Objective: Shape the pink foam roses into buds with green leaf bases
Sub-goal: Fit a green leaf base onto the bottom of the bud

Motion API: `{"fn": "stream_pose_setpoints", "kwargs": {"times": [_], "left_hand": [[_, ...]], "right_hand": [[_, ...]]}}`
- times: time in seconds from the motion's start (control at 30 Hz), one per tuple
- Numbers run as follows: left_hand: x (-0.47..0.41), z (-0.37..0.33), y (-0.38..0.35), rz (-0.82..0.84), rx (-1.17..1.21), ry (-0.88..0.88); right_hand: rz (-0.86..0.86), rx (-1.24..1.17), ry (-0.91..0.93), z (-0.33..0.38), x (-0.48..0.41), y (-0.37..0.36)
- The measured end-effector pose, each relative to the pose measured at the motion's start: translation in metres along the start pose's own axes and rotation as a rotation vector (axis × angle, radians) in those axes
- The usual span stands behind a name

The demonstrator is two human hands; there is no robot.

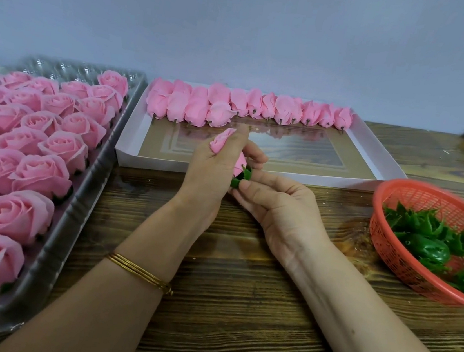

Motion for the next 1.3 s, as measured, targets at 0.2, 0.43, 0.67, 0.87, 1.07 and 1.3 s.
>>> {"fn": "stream_pose_setpoints", "kwargs": {"times": [0.2, 0.43, 0.67, 0.87, 1.07, 1.3], "left_hand": [[0.0005, -0.0006, 0.0001, -0.005, 0.000, 0.029], [-0.0012, 0.0000, 0.0011, -0.013, 0.012, 0.020], [-0.0018, 0.0005, 0.0009, 0.013, -0.026, 0.010], [-0.0013, 0.0003, 0.0025, -0.011, -0.024, 0.029], [0.0002, -0.0014, 0.0023, -0.033, -0.030, 0.028], [-0.0003, -0.0033, 0.0032, -0.042, -0.034, -0.002]], "right_hand": [[0.012, 0.037, 0.047, -0.0016, -0.0004, -0.0015], [0.014, 0.077, 0.078, 0.0000, 0.0011, -0.0026], [0.015, 0.009, 0.051, -0.0001, -0.0007, -0.0020], [0.012, 0.018, 0.031, 0.0003, -0.0001, -0.0010], [-0.011, 0.037, 0.039, 0.0010, 0.0011, -0.0012], [-0.017, 0.047, 0.017, 0.0010, 0.0015, -0.0016]]}}
Point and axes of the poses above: each hand's wrist, its own x-axis away from the middle knuckle, its own y-axis out of the back of the hand, z = x × y, the point moved 3 cm from there along -x, towards the middle knuckle, and after that the axes turned 7 degrees about z, right-handed, at the moved point
